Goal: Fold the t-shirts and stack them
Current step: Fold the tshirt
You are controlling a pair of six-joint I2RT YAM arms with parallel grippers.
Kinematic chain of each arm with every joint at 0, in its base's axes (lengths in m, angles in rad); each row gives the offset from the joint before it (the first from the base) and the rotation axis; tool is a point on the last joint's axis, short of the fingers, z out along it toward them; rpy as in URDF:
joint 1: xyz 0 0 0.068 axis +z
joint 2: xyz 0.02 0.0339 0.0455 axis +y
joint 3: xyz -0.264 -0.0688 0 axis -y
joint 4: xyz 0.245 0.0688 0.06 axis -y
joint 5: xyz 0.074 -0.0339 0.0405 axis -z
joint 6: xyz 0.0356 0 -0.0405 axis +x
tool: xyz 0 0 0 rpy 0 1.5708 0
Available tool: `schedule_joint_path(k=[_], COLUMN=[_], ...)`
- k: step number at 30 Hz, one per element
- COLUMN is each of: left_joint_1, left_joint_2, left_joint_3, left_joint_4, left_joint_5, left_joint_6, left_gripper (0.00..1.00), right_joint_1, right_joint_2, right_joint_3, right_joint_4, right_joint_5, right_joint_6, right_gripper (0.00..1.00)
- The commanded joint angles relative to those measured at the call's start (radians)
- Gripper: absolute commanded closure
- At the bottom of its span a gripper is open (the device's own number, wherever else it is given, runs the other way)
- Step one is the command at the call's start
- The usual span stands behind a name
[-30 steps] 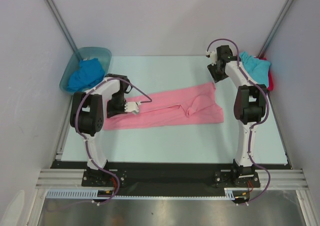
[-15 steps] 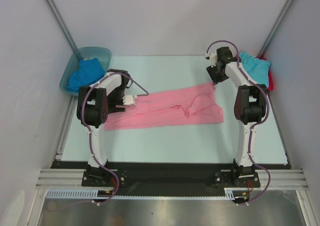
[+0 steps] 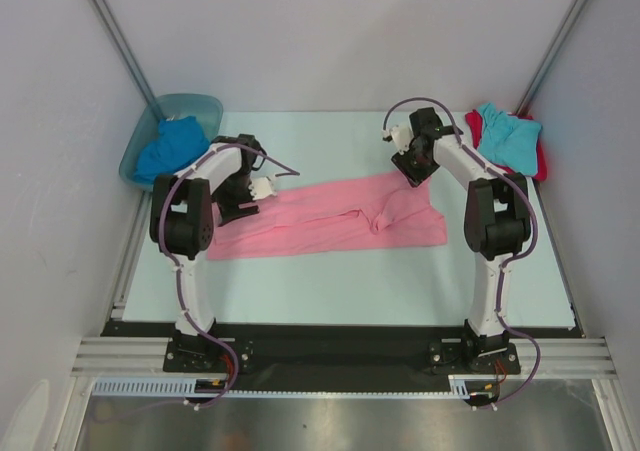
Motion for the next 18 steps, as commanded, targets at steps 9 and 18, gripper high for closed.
schedule_joint_path(k=[9,18], left_joint_1=[-0.039,-0.05], left_joint_2=[-0.052,-0.041], left_joint_3=[-0.009,-0.009], left_joint_4=[0.039,0.056], left_joint_5=[0.054,0.059], left_joint_6=[-0.063,-0.071], left_gripper=[0.21,0.21], right_joint_1=[0.052,0.06], right_joint_2=[0.006,0.0], right_joint_3=[-0.003,-0.055], right_joint_4=[-0.031,-0.037], right_joint_5=[-0.033,-0.067], right_joint_6=[-0.042,-0.022], right_gripper=[0.44,0.48])
